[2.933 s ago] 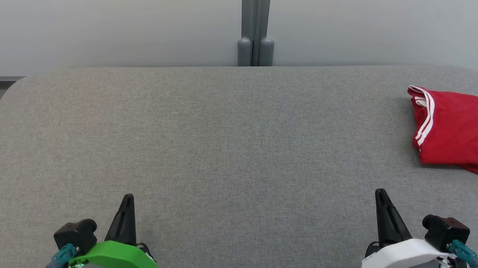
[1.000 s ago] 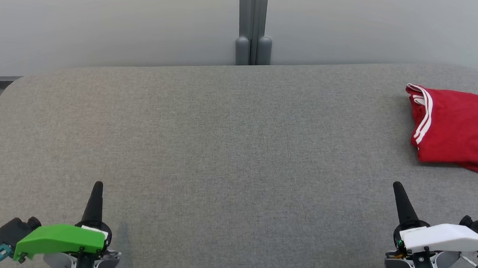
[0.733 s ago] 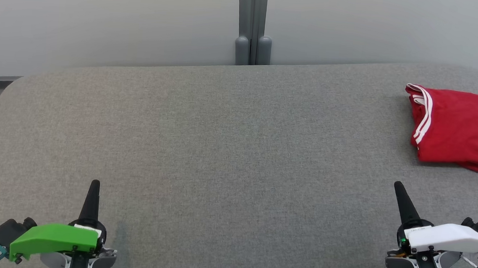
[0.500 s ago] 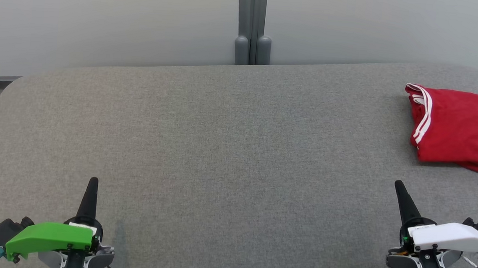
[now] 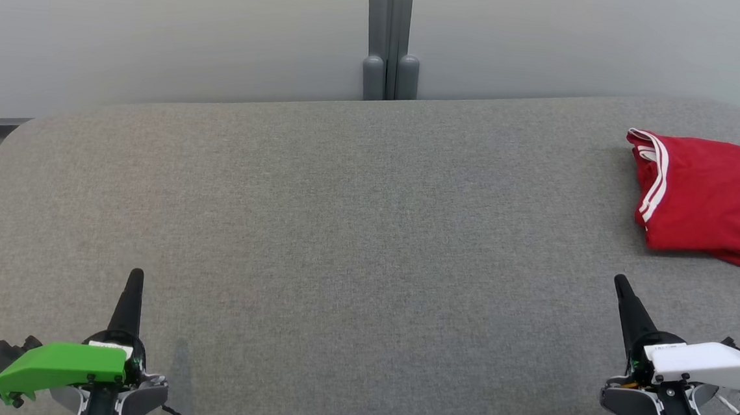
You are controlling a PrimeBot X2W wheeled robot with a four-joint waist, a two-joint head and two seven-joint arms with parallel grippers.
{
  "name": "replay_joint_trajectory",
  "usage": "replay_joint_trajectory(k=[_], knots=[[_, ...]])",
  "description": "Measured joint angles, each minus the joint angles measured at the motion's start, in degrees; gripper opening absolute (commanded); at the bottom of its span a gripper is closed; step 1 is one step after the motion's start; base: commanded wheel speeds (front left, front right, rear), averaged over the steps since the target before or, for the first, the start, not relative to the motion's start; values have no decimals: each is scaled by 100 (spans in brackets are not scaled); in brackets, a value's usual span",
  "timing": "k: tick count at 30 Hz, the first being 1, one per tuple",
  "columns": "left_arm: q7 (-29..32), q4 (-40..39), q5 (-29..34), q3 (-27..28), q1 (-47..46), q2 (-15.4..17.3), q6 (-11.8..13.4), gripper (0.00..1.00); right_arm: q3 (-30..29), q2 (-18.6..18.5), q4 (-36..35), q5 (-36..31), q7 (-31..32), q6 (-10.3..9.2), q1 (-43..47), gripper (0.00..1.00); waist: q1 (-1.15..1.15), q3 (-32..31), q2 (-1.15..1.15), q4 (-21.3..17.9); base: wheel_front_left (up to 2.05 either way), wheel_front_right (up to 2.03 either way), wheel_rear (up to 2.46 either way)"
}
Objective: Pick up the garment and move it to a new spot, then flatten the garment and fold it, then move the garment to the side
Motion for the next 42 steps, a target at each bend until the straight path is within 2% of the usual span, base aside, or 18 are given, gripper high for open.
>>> replay_joint_trajectory(k=[27, 42], knots=[[298, -78, -990, 267, -81, 0, -131, 0, -145, 4, 44, 1113, 246, 0, -94, 0, 0, 10, 0, -19, 0, 0, 0], [300, -82, -1005, 274, -99, 0, -133, 0, -167, 15, 46, 1144, 275, 0, -101, 0, 0, 10, 0, -19, 0, 0, 0]])
